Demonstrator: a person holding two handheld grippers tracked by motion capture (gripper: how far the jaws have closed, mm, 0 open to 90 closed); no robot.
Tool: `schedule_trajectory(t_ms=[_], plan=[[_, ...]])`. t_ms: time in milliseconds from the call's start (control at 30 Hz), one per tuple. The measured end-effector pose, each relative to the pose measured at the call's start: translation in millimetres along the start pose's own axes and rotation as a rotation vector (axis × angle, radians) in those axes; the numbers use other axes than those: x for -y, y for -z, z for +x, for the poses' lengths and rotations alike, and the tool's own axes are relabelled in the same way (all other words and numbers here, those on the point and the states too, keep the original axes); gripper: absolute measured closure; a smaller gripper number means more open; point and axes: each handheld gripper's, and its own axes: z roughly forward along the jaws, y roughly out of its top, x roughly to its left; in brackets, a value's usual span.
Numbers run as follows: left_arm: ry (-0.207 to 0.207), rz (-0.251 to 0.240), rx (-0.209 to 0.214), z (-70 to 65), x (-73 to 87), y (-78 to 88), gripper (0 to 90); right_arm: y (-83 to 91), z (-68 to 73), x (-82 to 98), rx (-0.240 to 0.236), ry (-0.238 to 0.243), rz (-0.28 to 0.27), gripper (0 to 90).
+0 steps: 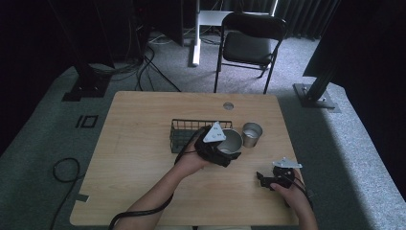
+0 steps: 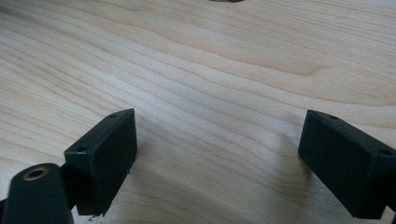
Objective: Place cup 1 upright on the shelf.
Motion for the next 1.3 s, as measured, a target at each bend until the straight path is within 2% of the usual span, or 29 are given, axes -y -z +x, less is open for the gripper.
schedule_trajectory(t_ms=[433, 633, 933, 1000, 1033, 1233, 1300], plan=[[0.012, -0.024, -0.071, 12.4, -11.7, 21.0, 14.4, 0.0, 0.0, 0.0, 0.000, 0.000, 0.000, 11.2], [0.028, -0.030, -0.136, 19.0, -14.9, 29.6, 14.4, 0.0, 0.0, 0.0, 0.000, 0.000, 0.000, 11.3], [0.083, -0.057, -0.243, 33.9, -16.0, 45.1, 14.4, 0.0, 0.0, 0.0, 0.001, 0.000, -0.001, 11.3], [0.079, -0.060, -0.269, 36.9, -15.7, 48.3, 14.4, 0.0, 0.0, 0.0, 0.000, 0.000, -0.001, 11.3], [0.079, -0.060, -0.269, 36.9, -15.7, 48.3, 14.4, 0.0, 0.0, 0.0, 0.000, 0.000, -0.001, 11.3], [0.124, -0.080, -0.355, 49.1, -12.3, 58.2, 14.4, -0.1, 0.1, 0.0, 0.000, 0.000, -0.001, 11.3], [0.125, -0.081, -0.383, 52.5, -11.1, 60.8, 14.4, -0.1, 0.1, 0.0, 0.000, 0.000, -0.001, 11.3]])
